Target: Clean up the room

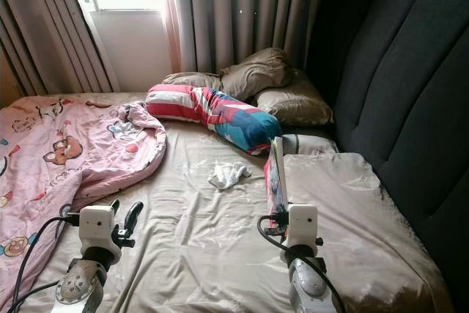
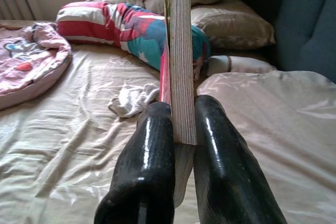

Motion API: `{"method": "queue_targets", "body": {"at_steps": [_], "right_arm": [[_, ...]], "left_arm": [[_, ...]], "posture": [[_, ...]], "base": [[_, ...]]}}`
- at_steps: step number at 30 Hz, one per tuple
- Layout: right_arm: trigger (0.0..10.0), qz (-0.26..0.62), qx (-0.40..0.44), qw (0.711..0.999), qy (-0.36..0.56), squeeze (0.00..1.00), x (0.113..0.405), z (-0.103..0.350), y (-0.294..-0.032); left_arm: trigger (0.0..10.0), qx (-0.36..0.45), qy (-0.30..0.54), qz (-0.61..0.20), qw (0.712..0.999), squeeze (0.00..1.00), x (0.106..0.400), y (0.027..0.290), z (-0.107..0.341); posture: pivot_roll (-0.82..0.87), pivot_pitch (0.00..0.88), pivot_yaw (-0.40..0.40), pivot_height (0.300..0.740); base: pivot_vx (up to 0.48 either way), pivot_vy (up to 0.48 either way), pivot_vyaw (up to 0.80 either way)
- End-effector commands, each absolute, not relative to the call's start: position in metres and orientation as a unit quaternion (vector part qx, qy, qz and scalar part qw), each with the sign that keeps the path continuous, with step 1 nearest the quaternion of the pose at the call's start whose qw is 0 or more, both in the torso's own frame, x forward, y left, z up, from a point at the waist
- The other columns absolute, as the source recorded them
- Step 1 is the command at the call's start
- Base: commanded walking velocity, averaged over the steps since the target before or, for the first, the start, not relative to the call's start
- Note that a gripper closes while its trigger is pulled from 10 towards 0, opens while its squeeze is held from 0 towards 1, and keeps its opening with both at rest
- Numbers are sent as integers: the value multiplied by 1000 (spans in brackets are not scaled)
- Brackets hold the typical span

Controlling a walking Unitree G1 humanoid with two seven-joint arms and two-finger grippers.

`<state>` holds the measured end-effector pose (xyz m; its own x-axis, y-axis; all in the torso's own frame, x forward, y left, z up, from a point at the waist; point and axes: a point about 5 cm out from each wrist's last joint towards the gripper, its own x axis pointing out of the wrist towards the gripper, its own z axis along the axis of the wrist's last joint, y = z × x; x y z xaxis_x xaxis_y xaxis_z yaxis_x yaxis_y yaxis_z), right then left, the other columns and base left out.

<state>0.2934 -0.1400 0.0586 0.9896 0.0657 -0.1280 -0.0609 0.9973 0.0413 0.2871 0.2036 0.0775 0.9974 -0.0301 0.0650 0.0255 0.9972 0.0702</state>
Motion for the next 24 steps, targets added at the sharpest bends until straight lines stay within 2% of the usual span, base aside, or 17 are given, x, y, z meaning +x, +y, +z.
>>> {"method": "queue_targets", "body": {"at_steps": [1,12,24], "right_arm": [[10000,44,19,998,48,0,297,67,-135],[10000,48,17,997,54,0,297,65,-136],[10000,46,16,997,57,0,296,64,-136]], "left_arm": [[10000,27,-28,-9,999,0,288,206,77],[10000,26,-27,-9,999,0,289,206,77],[10000,25,-26,-12,999,0,289,206,76]], "posture": [[-20,15,-13,734],[-21,16,-12,734],[-21,17,-11,734]], "base": [[0,0,0],[0,0,0],[285,0,0]]}}
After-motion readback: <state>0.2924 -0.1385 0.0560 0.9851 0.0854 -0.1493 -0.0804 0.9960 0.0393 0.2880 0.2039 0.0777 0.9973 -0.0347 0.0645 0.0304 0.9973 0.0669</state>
